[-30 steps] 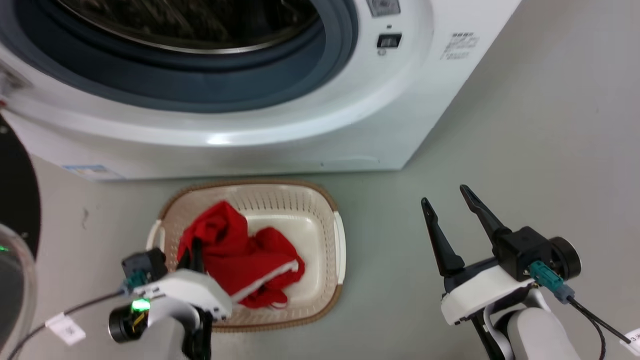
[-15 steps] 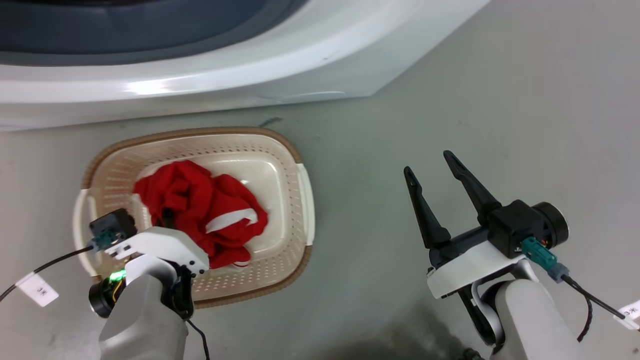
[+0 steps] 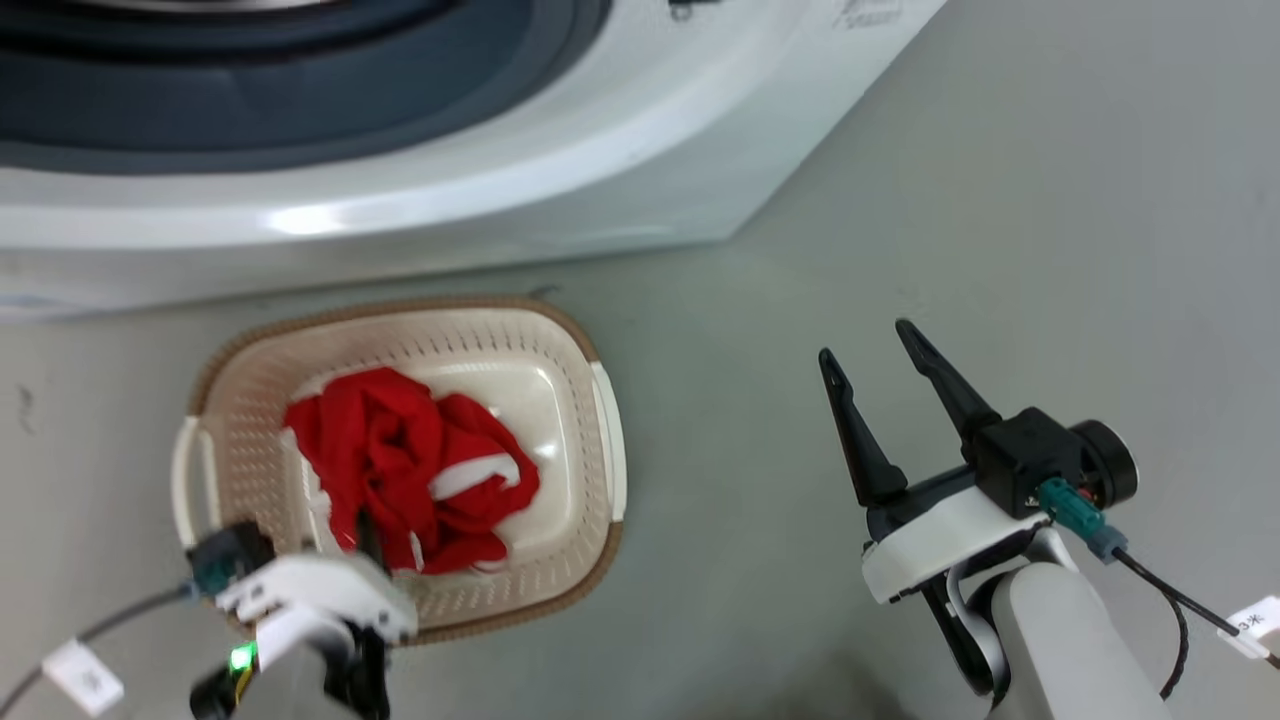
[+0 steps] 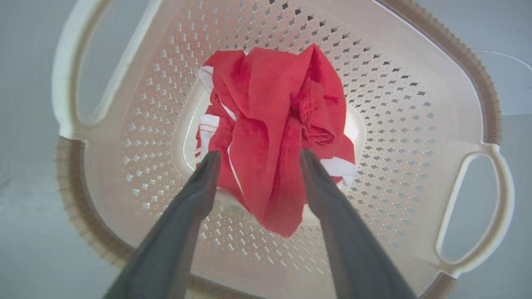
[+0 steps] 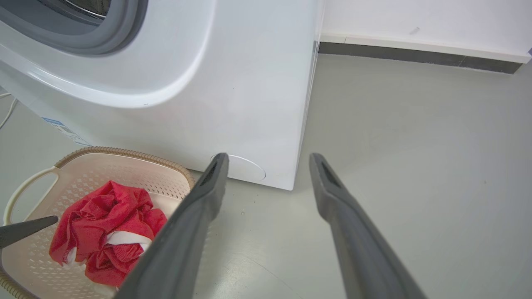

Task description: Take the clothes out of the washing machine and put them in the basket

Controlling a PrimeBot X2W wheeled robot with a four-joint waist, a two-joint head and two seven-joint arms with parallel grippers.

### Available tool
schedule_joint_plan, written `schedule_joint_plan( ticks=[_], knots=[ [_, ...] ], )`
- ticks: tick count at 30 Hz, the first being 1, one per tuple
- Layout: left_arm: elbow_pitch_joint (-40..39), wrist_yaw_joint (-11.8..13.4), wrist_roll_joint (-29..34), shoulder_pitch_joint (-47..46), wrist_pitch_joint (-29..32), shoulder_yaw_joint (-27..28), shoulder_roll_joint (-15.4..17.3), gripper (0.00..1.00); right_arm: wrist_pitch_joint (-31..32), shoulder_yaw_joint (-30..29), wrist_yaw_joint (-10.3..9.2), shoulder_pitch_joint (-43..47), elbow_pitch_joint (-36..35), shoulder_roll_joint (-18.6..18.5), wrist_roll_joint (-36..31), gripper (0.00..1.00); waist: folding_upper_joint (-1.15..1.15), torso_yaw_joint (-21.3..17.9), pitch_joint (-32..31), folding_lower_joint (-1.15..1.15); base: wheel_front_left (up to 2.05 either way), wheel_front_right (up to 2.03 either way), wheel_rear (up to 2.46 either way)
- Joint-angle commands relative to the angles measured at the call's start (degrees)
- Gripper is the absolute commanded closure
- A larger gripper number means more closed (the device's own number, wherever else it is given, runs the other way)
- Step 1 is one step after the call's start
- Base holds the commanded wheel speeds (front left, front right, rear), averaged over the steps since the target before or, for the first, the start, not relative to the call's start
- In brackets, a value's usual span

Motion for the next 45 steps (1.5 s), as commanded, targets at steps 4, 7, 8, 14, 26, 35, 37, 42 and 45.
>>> schedule_joint_plan(
  ticks=[4,7,8,14,26,35,37,42,45],
  knots=[
    [-2.3,-1.3,1.5,6.6,-0.1,0.7,-0.8,0.00,0.0,-0.9,-0.04,2.5,1.4,0.0,-0.5,0.00,0.00,2.6,-11.2,-0.01,0.00,0.00,0.00],
    [-4.9,-2.3,2.0,9.7,-0.1,1.5,-1.1,0.00,0.4,-1.9,-0.04,4.1,1.5,0.0,-1.0,0.00,0.00,3.6,-15.0,-0.01,0.00,0.00,0.00],
    [-6.3,-2.5,2.7,10.6,-0.1,1.3,-1.2,0.00,0.5,-2.4,-0.04,4.7,1.4,0.0,-1.1,0.00,0.00,3.9,-16.3,-0.01,0.00,0.00,0.00],
    [-15.9,-2.8,7.6,15.1,-0.1,0.0,-1.4,0.00,1.8,-5.0,-0.04,7.9,0.1,0.0,-1.8,0.00,0.00,5.2,-21.7,-0.01,0.00,0.00,0.00],
    [-41.8,-1.2,15.2,20.4,-0.1,-6.1,-1.5,0.00,4.2,-8.5,-0.04,11.8,-4.3,0.0,-3.9,0.00,0.00,6.0,-27.4,-0.01,0.00,0.00,0.00],
    [-53.6,-0.6,18.9,24.2,-0.1,-7.3,-1.5,0.00,4.9,-9.9,-0.04,13.5,-7.9,0.0,-3.7,0.00,0.00,5.9,-29.8,-0.01,0.00,0.00,0.00],
    [-55.2,-0.7,19.1,25.4,-0.1,-7.3,-1.5,0.00,5.2,-10.1,-0.04,14.0,-8.6,0.0,-3.5,0.00,0.00,5.8,-30.3,-0.01,0.00,0.00,0.00],
    [-56.8,-0.4,18.7,28.6,-0.1,-7.5,-1.5,0.00,6.3,-11.1,-0.04,15.9,-10.3,0.0,-2.9,0.00,0.00,6.0,-31.5,-0.01,0.00,0.00,0.00],
    [-57.2,0.1,18.5,29.8,-0.1,-7.6,-1.5,0.00,6.7,-11.1,-0.04,17.1,-11.0,0.0,-2.5,0.00,0.00,5.8,-31.9,-0.01,0.00,0.00,0.00]
  ],
)
